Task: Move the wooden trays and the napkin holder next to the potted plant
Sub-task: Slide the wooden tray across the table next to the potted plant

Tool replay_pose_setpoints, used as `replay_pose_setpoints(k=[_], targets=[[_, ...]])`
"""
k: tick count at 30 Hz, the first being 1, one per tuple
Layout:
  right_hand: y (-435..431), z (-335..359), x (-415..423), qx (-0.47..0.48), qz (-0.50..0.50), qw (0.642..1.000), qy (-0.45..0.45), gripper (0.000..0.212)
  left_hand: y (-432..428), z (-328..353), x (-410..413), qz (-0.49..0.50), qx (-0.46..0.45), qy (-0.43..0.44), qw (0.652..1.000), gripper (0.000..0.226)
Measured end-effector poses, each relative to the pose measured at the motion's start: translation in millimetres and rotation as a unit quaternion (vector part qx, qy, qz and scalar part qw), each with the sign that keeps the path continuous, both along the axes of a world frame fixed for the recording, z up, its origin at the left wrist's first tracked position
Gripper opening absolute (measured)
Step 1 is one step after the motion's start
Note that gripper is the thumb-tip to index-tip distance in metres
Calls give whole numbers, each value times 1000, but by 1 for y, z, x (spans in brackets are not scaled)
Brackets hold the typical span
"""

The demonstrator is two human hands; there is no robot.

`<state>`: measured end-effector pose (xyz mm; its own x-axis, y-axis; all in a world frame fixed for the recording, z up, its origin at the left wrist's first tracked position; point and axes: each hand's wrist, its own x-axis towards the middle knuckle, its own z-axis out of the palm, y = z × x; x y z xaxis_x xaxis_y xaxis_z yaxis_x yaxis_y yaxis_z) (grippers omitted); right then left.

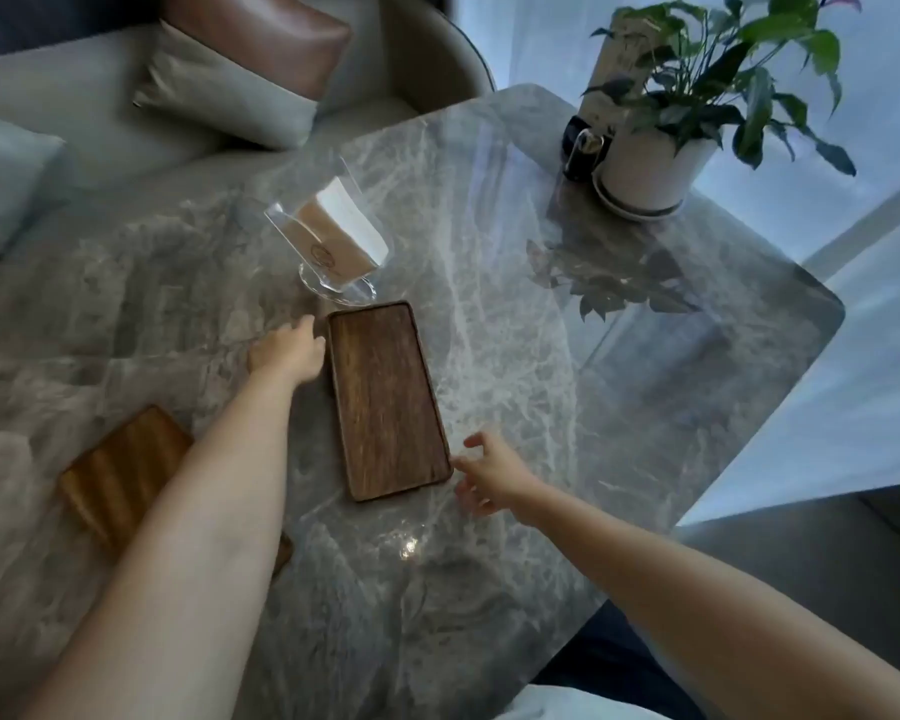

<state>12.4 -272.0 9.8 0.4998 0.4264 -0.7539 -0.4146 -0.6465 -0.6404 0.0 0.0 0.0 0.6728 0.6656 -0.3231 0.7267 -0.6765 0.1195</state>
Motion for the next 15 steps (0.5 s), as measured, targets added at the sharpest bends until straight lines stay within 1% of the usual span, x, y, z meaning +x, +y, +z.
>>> replay_pose_setpoints(k=[4,9,12,15], targets=[[12,-8,-3,0,-49,998,30,22,8,-8,15,-5,-22,10,1000,50],[18,-16,-6,-18,-80,997,-16,9,11,-20,30,-25,-50,0,998,55],[19,-21,-8,-23,-88,995,-25,22,14,-24,35,-30,-57,-3,998,55],[20,-25,-7,-26,-102,994,-27,26,13,-27,39,-15,-80,-24,996,56]])
